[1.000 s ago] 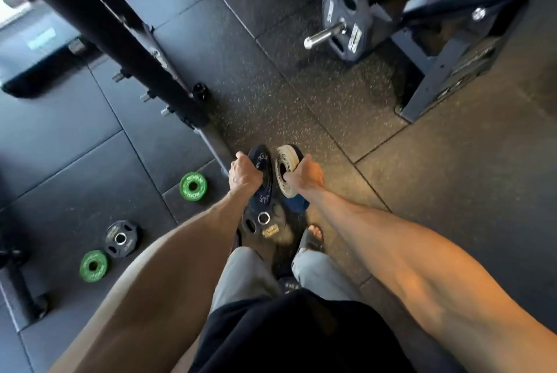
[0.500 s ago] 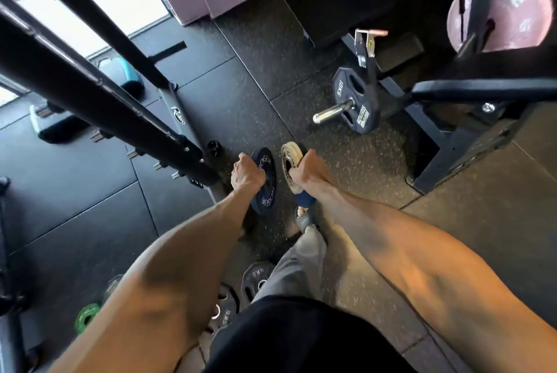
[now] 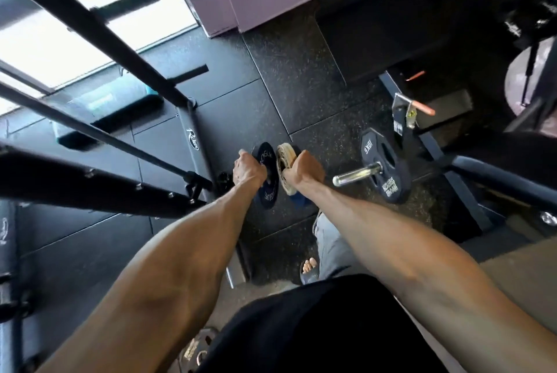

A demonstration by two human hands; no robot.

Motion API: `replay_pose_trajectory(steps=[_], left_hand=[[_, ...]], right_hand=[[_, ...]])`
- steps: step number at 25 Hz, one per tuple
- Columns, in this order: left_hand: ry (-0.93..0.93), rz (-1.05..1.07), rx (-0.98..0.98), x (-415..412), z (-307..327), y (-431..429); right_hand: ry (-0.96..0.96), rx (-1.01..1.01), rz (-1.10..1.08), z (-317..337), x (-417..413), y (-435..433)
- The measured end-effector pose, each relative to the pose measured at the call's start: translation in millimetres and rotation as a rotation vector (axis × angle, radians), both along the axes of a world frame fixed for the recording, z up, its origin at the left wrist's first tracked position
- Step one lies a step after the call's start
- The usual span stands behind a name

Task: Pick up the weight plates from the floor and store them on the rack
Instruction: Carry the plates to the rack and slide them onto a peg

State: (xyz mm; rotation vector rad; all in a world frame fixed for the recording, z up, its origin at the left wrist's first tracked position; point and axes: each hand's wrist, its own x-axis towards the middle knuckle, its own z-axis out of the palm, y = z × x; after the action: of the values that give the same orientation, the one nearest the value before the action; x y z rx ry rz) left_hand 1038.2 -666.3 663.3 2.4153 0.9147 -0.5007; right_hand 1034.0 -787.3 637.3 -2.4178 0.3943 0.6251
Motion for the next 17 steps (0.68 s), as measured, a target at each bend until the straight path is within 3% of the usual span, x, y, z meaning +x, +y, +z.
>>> replay_pose_trajectory(steps=[7, 17], left_hand=[[-0.009, 0.105, -0.007, 157.5, -12.6, -4.0], [0.074, 0.023, -0.007, 362.8, -51.4, -14.5]], right_hand=[[-0.023, 0.021, 0.101, -23.9, 173.4, 15.4], [0.052, 0.050, -0.079, -75.1, 362.3, 28.1]])
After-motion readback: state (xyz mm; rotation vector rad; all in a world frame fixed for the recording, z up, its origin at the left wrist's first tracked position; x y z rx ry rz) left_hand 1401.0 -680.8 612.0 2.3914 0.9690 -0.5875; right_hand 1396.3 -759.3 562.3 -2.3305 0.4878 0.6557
